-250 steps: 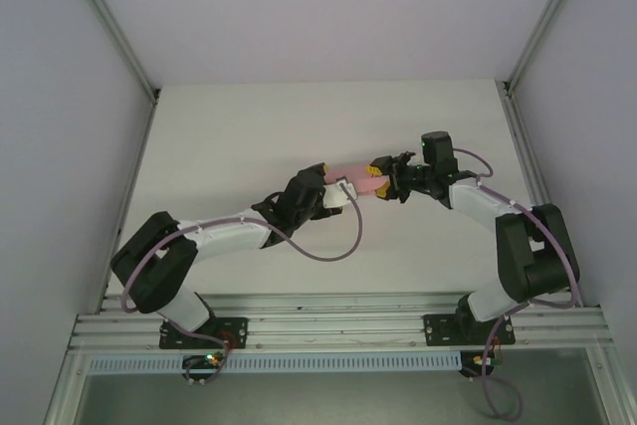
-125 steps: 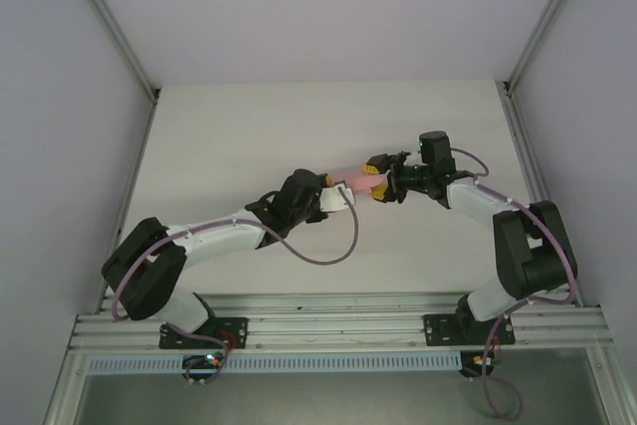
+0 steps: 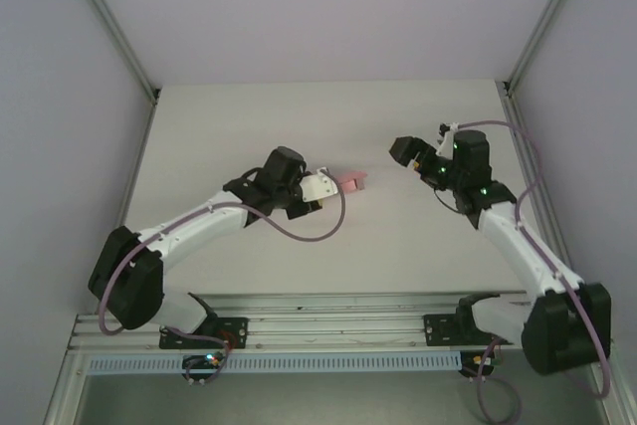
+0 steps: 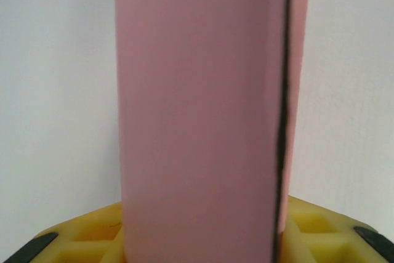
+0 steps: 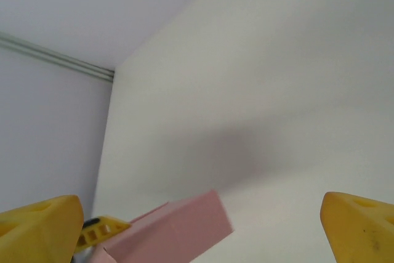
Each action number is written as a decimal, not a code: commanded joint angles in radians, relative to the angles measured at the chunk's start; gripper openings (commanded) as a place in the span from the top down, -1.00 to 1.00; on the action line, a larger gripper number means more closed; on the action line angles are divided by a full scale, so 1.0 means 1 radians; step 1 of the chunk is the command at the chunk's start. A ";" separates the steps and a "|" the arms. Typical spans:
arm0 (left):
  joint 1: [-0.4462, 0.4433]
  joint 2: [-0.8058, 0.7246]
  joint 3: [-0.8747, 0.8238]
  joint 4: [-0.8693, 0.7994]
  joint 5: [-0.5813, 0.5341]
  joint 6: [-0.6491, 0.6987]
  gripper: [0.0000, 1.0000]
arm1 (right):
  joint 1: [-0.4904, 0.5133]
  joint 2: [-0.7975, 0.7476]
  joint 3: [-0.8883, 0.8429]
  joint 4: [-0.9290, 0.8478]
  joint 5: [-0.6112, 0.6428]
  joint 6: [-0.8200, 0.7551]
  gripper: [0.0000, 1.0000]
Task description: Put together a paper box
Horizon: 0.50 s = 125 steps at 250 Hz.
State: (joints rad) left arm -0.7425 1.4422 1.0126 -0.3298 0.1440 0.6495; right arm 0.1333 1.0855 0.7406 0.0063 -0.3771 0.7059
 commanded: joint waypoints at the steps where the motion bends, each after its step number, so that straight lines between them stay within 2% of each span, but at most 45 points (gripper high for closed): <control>1: 0.036 0.058 0.088 -0.306 0.132 0.046 0.34 | 0.000 -0.117 -0.195 0.331 0.090 -0.225 -0.99; 14: 0.047 0.093 0.120 -0.350 0.127 0.044 0.33 | 0.001 -0.158 -0.235 0.396 0.029 -0.298 -0.99; 45: 0.054 0.170 0.191 -0.434 0.140 0.083 0.33 | 0.004 -0.175 -0.140 0.135 -0.120 -0.497 -0.99; 79: 0.055 0.245 0.267 -0.503 0.139 0.098 0.31 | 0.015 -0.152 -0.107 0.012 -0.269 -0.677 -0.99; 125: 0.051 0.319 0.321 -0.541 0.153 0.099 0.30 | 0.097 -0.089 -0.054 -0.162 -0.245 -0.916 -0.92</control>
State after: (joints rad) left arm -0.6922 1.7313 1.2835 -0.7849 0.2565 0.7158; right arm 0.1741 0.9463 0.6403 0.0284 -0.5858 0.0380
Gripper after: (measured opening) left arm 0.413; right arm 0.977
